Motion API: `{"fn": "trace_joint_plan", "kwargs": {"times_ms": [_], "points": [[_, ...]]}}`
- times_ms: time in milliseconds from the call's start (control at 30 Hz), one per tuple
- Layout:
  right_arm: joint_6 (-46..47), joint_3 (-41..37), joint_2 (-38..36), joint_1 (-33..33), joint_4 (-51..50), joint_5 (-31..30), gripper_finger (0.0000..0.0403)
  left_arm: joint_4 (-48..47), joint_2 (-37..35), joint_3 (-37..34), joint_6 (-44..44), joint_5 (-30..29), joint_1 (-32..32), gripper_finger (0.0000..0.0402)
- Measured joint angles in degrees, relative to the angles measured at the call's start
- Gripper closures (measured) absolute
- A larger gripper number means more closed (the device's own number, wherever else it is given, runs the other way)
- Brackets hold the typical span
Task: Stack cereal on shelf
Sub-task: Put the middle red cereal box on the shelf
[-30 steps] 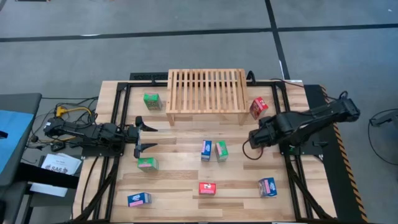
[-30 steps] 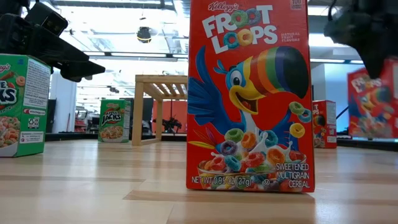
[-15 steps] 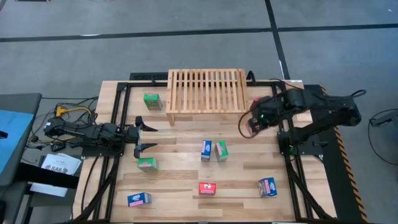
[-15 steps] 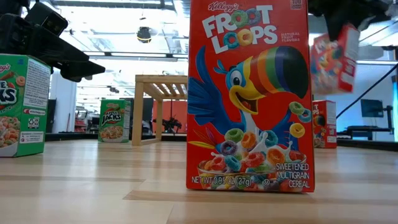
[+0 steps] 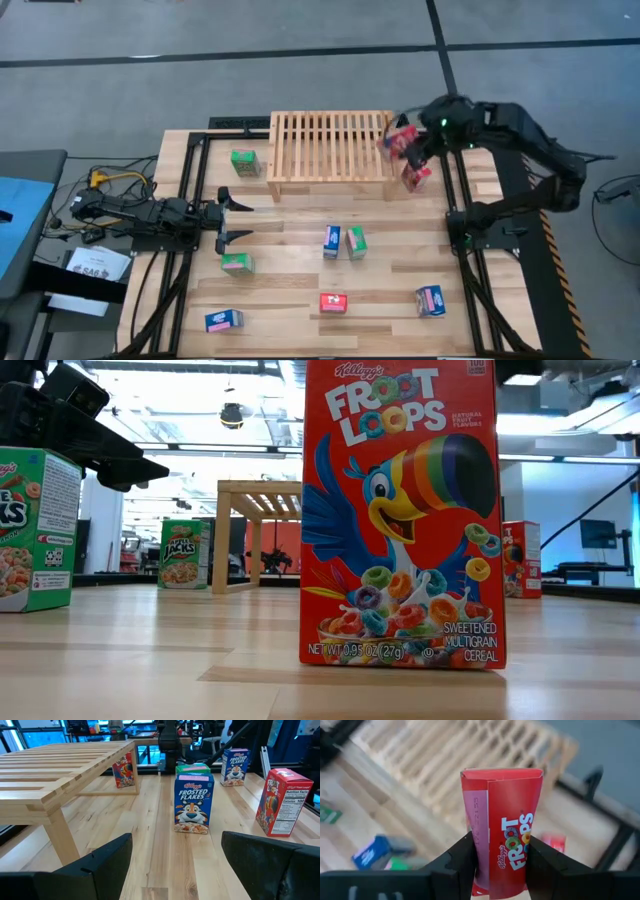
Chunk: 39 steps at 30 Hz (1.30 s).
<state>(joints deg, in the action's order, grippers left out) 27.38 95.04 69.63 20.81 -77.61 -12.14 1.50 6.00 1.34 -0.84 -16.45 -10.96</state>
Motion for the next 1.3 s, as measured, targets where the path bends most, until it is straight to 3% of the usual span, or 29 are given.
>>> {"fn": "trace_joint_plan", "kwargs": {"times_ms": [200, 600, 900, 1300], "points": [[-16.83, 3.28, 2.52, 5.06, 8.07, 0.04, 0.0241, 0.00, 0.00, 0.00, 0.00, 0.00, 0.00, 0.0104], [-39.65, 12.05, 14.91, 5.44, 3.42, 0.21, 0.0241, 0.00, 0.00, 0.00, 0.00, 0.02, 0.00, 0.0104], [-42.48, 18.54, 24.96, 2.63, -12.03, 0.07, 0.0255, 0.00, 0.00, 0.00, 0.00, 0.02, 0.00, 0.0104], [-44.57, 19.61, 26.29, 2.26, -12.41, -2.97, 0.0253, 0.00, -0.02, 0.00, 0.00, 0.02, 0.00, 0.0104]]}}
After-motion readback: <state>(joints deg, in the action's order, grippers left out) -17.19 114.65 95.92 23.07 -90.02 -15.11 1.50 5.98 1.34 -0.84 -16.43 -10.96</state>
